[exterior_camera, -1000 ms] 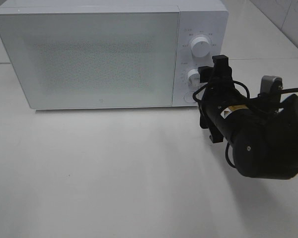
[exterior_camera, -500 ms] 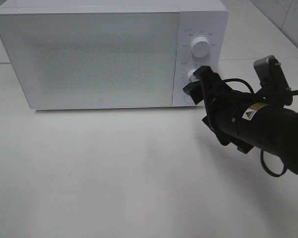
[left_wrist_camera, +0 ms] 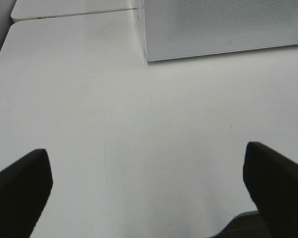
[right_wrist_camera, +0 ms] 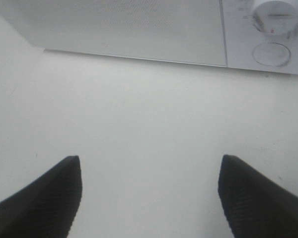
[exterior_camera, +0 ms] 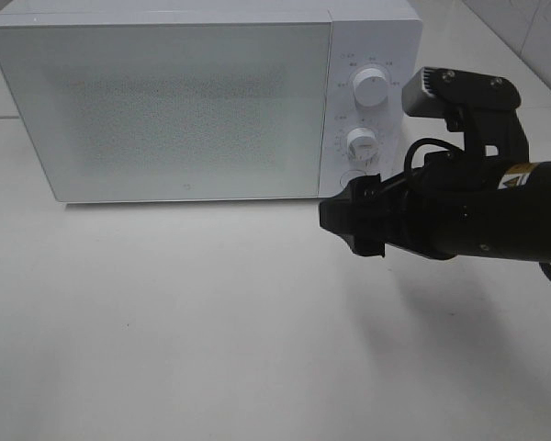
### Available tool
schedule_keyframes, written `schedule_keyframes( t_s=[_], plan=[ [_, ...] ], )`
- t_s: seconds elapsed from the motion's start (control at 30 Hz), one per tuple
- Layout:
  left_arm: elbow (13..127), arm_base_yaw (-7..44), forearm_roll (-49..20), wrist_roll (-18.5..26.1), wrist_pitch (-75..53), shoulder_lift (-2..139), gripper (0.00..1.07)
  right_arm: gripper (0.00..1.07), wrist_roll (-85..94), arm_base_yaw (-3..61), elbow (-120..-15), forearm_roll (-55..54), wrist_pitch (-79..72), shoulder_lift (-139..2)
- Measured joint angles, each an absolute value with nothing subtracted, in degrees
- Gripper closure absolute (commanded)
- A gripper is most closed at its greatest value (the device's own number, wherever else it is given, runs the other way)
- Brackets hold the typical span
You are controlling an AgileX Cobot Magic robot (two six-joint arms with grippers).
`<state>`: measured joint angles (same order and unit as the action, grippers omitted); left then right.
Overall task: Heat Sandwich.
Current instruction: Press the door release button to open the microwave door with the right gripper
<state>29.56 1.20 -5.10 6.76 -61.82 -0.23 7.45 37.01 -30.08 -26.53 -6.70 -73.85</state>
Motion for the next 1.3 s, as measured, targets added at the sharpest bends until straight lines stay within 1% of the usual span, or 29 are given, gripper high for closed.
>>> schedule_keyframes(
  t_s=[0.07,0.1,0.17,0.23,0.27,0.37,0.43,0.53,0.57,0.67,0.93,1.17,1.2,1.23,1.3],
  plan=[
    [29.6,1.2,-5.1,6.8,-61.8,-0.2,0.06,0.33,13.2,37.0,-31.8,-26.3,0.4,-71.4],
    [29.6,1.2,-5.1,6.8,-61.8,-0.2,0.06,0.33,13.2,37.0,-31.8,-26.3,0.4,-71.4],
    [29.6,1.2,-5.1,6.8,-61.8,-0.2,0.06,0.33,16.3,37.0,-33.0,-26.1,5.0,-69.8],
    [29.6,1.2,-5.1,6.8,-61.8,-0.2,0.06,0.33,18.3,37.0,-34.5,-24.5,12.0,-67.0],
    [29.6,1.2,-5.1,6.8,-61.8,-0.2,0.06,0.33,18.3,37.0,-34.5,-24.5,12.0,-67.0],
    [29.6,1.2,-5.1,6.8,-61.8,-0.2,0.06,0.33,18.9,37.0,-35.4,-21.5,20.1,-63.4],
    [29.6,1.2,-5.1,6.8,-61.8,-0.2,0.06,0.33,18.9,37.0,-35.5,-20.9,21.5,-62.5],
    [29.6,1.2,-5.1,6.8,-61.8,-0.2,0.06,0.33,18.7,37.0,-35.5,-18.9,28.5,-57.8],
    [29.6,1.2,-5.1,6.8,-61.8,-0.2,0.06,0.33,18.7,37.0,-35.5,-18.9,28.5,-57.8],
    [29.6,1.2,-5.1,6.8,-61.8,-0.2,0.06,0.33,17.1,37.0,-35.5,-17.1,33.4,-52.4],
    [29.6,1.2,-5.1,6.8,-61.8,-0.2,0.06,0.33,12.2,37.0,-35.5,-14.1,39.9,-42.6],
    [29.6,1.2,-5.1,6.8,-61.8,-0.2,0.06,0.33,4.3,36.9,-35.5,-6.8,48.1,-30.1],
    [29.6,1.2,-5.1,6.8,-61.8,-0.2,0.06,0.33,4.3,36.9,-35.5,-6.8,48.1,-30.1],
    [29.6,1.2,-5.1,6.8,-61.8,-0.2,0.06,0.33,3.4,36.4,-35.5,-6.1,49.1,-28.4],
    [29.6,1.2,-5.1,6.8,-61.8,-0.2,0.06,0.33,1.1,33.5,-35.5,-5.2,51.6,-24.6]
  ],
)
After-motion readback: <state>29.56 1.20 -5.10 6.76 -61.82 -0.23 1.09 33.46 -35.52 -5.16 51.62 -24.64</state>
